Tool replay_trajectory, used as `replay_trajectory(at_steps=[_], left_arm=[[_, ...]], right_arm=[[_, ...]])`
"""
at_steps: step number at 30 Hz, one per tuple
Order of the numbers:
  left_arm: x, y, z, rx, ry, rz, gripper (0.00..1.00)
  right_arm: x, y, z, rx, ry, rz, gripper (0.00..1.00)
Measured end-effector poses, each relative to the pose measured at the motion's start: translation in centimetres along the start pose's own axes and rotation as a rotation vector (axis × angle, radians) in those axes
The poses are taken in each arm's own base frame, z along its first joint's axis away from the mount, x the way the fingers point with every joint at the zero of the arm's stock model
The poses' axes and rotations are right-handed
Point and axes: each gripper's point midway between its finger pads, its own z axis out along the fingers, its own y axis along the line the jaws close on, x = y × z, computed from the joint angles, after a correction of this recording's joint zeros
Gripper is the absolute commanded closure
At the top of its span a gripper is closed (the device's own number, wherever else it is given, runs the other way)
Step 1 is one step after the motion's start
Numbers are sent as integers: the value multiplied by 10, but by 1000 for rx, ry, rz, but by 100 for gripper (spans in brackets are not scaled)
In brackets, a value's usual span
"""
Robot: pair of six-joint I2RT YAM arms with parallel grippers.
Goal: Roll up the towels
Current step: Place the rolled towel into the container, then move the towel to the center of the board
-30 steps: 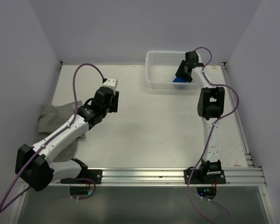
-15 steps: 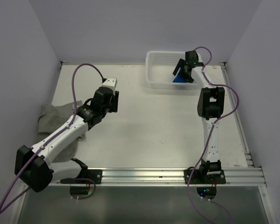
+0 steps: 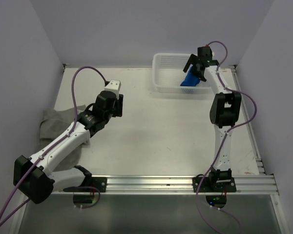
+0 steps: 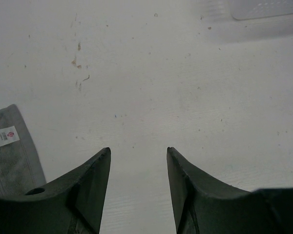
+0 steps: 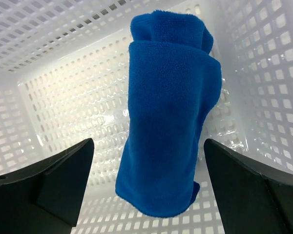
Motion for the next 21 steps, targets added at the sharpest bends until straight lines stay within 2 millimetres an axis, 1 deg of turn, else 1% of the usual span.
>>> replay_trajectory(at_steps=[4, 8, 10, 13, 15, 17, 19, 21], left_arm=[[-3, 1, -3, 2, -12, -5, 45], [-5, 2, -4, 0, -18, -7, 45], [-7, 3, -6, -6, -25, -10, 45], [-11, 8, -10, -21, -44, -18, 44], [-15, 11, -13, -31, -61, -24, 44], [-19, 15, -17, -46, -80, -32, 44], [-23, 22, -22, -71, -104, -40, 38], [-26, 30, -27, -105, -124, -49, 30]], right_arm=[[-13, 3, -19, -8, -30, -1, 1], [-14, 0, -40, -11, -38, -5, 1], [-13, 1, -53, -17, -41, -10, 1], [-18, 6, -76, -44, -66, -12, 1], [-20, 13, -96, -81, -93, -14, 1], [-19, 25, -120, -137, -124, -20, 1], [-12, 40, -146, -190, -146, -37, 2], [0, 66, -174, -259, -167, -71, 3]])
